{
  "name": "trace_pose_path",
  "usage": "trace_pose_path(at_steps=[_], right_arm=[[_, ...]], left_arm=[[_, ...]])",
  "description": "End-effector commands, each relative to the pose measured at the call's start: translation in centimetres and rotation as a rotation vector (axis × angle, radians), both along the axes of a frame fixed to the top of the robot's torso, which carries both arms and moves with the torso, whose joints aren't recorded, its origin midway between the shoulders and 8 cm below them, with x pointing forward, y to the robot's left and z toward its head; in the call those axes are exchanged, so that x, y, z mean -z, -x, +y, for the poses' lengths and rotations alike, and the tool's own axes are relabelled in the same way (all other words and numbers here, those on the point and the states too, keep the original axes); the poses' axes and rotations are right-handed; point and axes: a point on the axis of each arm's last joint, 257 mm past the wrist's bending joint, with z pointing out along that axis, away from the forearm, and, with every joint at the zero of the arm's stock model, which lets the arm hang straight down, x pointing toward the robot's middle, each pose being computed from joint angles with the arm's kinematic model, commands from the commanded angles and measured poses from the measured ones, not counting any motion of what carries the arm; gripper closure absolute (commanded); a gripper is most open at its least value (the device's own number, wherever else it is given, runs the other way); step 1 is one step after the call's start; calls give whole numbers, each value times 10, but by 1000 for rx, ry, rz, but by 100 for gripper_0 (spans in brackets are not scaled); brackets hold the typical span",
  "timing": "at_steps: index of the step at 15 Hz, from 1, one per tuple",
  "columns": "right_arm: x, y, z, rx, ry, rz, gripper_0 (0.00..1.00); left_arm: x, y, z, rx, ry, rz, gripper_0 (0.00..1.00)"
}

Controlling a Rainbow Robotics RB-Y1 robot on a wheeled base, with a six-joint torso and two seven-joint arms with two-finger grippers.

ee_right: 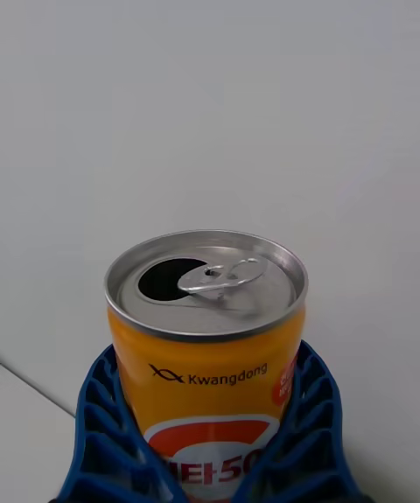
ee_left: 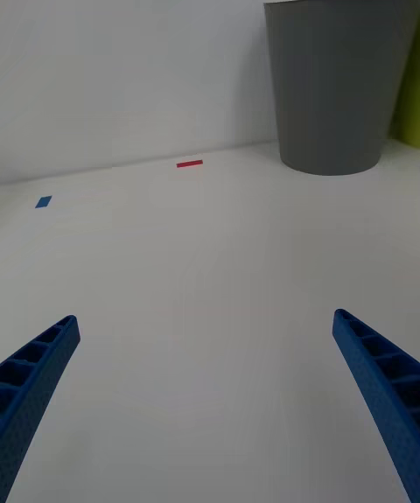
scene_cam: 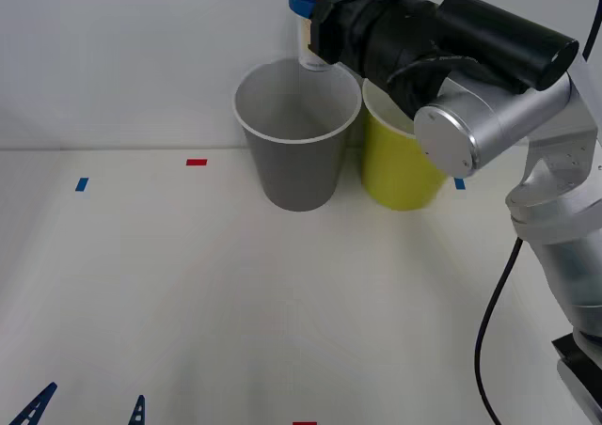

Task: Put cans in the gray bin and PET bottles in the light green bin.

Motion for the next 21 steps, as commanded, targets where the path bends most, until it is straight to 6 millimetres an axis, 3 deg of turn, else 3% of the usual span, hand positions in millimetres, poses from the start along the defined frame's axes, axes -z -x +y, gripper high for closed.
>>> trace_pose_path(at_steps=[1,15,16,17,18,19,21], right_arm=[[2,-6,20,-28,-27,-2,100],[-3,-13,17,3,-21,-18,100],[-3,-15,14,17,-11,-27,95],[-4,-16,14,24,-7,-33,51],[-4,-16,15,22,-11,-32,21],[-4,-15,17,18,-11,-33,6],[1,-11,22,10,-13,-30,0]], left_arm=[[0,0,0,0,0,0,0],[0,0,0,0,0,0,0],[0,0,0,0,0,0,0],[0,0,0,0,0,0,0],[0,0,0,0,0,0,0],[0,0,0,0,0,0,0],[0,0,0,0,0,0,0]])
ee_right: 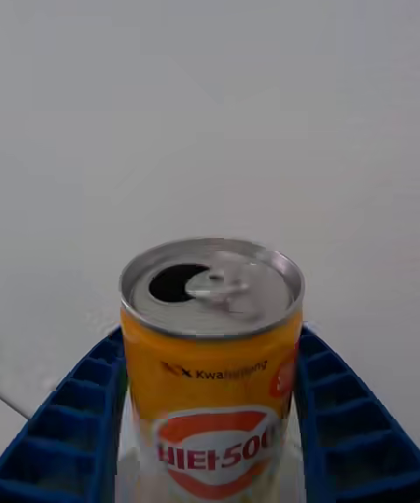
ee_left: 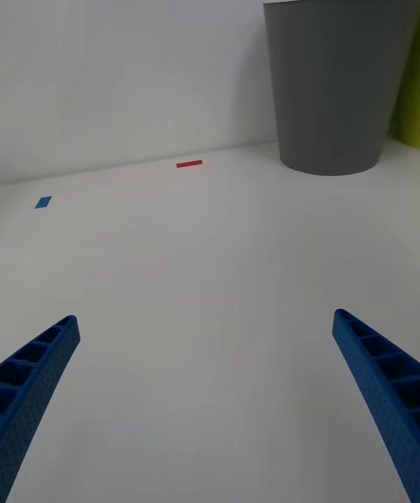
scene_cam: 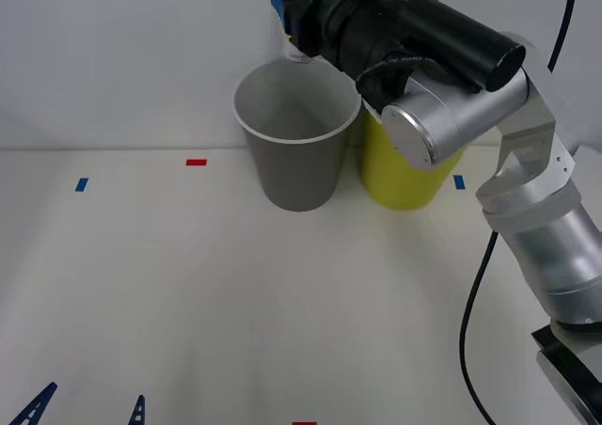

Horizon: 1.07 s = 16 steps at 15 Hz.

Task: Put cans in the gray bin and PET bottles in the light green bin.

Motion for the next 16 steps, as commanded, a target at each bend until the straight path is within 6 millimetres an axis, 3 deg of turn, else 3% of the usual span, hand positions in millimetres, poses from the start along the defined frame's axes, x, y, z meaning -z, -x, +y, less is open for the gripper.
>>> trace_pose_path(at_steps=[1,6,13,16], right_arm=[[6,7,5,-11,-8,3,0],[14,57,-12,-52,-33,-23,0],[54,137,-101,25,-20,2,0],[71,155,-132,74,-34,38,0]], left_arm=[[0,0,0,0,0,0,0],[0,0,0,0,0,0,0],[0,0,0,0,0,0,0],[0,0,0,0,0,0,0]])
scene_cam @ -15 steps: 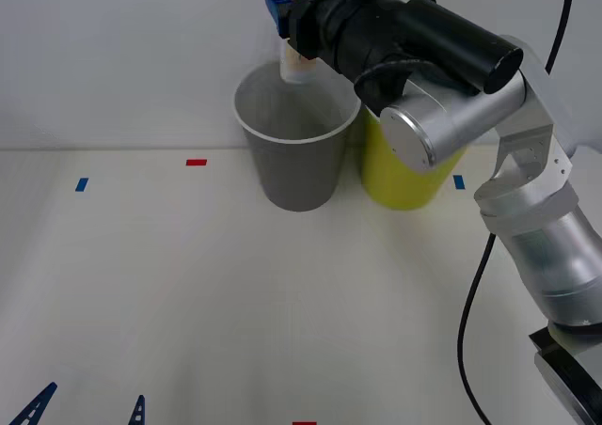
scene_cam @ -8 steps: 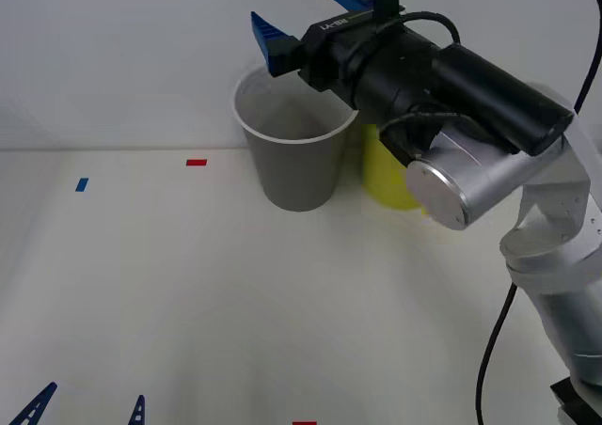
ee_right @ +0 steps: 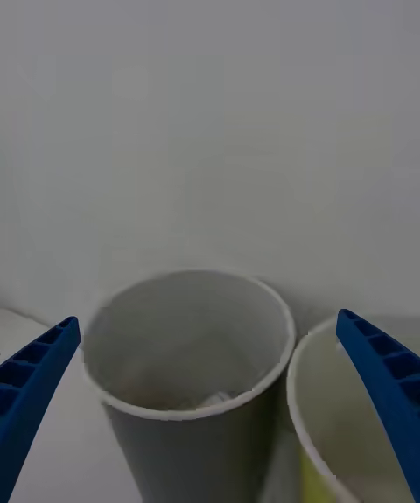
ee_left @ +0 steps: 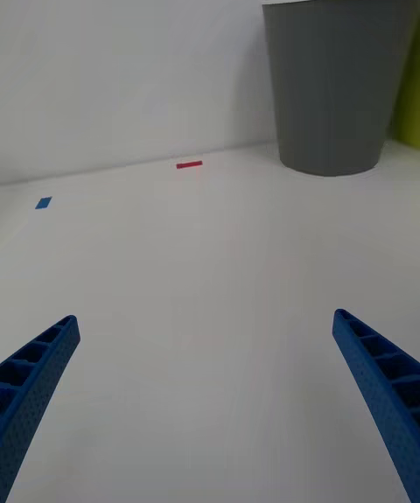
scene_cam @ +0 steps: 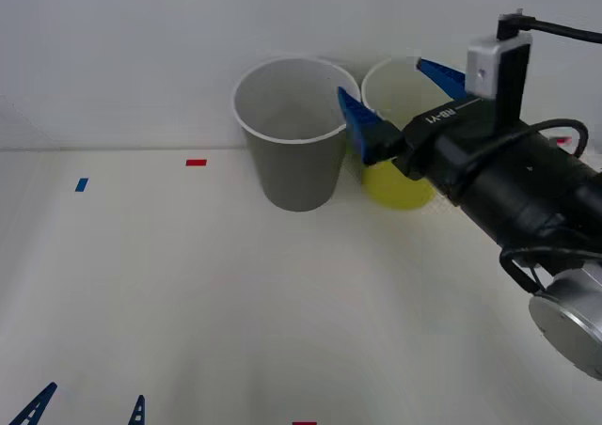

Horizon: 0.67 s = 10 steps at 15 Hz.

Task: Put cans in the gray bin and PET bottles in the light green bin.

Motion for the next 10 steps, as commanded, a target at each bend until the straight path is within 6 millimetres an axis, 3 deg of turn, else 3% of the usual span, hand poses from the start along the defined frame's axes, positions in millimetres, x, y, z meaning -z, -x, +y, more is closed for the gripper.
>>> trace_pose_path(at_steps=[1,5,10], right_arm=[[13,18,-33,50,-29,25,0],[37,33,-70,120,-61,56,0],[51,37,-95,192,-39,77,0]], left_arm=[[0,0,0,0,0,0,0],[0,0,0,0,0,0,0],[0,0,0,0,0,0,0]])
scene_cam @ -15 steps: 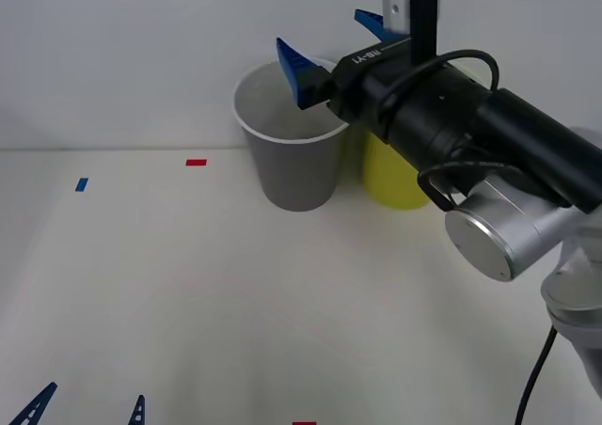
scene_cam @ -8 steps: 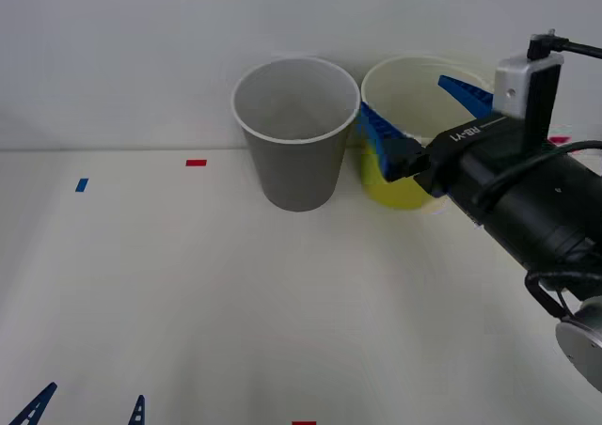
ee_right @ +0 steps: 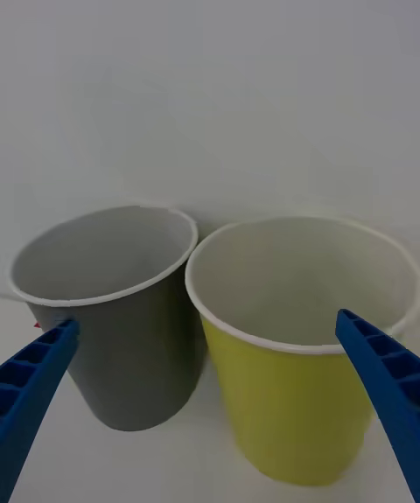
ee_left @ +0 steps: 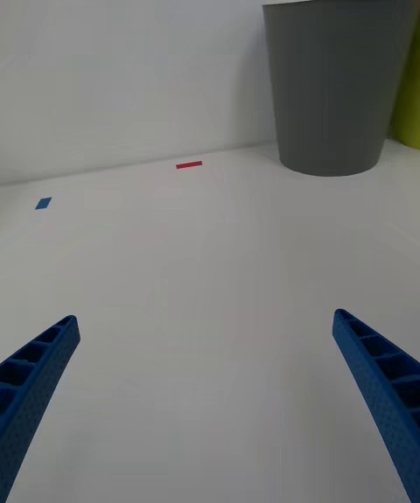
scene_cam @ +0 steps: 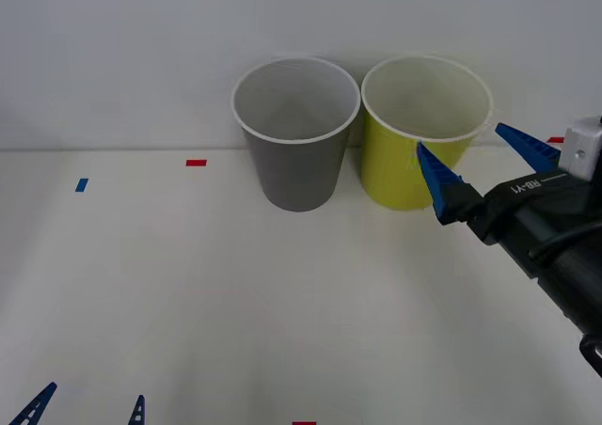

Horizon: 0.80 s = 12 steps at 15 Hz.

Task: Put cans in the gray bin and PET bottles in the light green bin.

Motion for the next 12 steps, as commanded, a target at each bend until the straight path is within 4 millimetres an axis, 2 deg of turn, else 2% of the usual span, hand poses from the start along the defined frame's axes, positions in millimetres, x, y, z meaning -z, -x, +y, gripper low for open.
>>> trace_pose_path(at_steps=[1,4,7,9,12], right_arm=[[7,3,-18,45,-14,12,0],[13,7,-32,76,-27,16,0],[34,-1,-48,97,-74,-26,0],[62,-3,-65,129,-67,-45,0],[110,11,-86,190,-45,-39,0]], left_arm=[[0,0,0,0,0,0,0],[0,0,0,0,0,0,0],[0,0,0,0,0,0,0],[0,0,0,0,0,0,0],[0,0,0,0,0,0,0]])
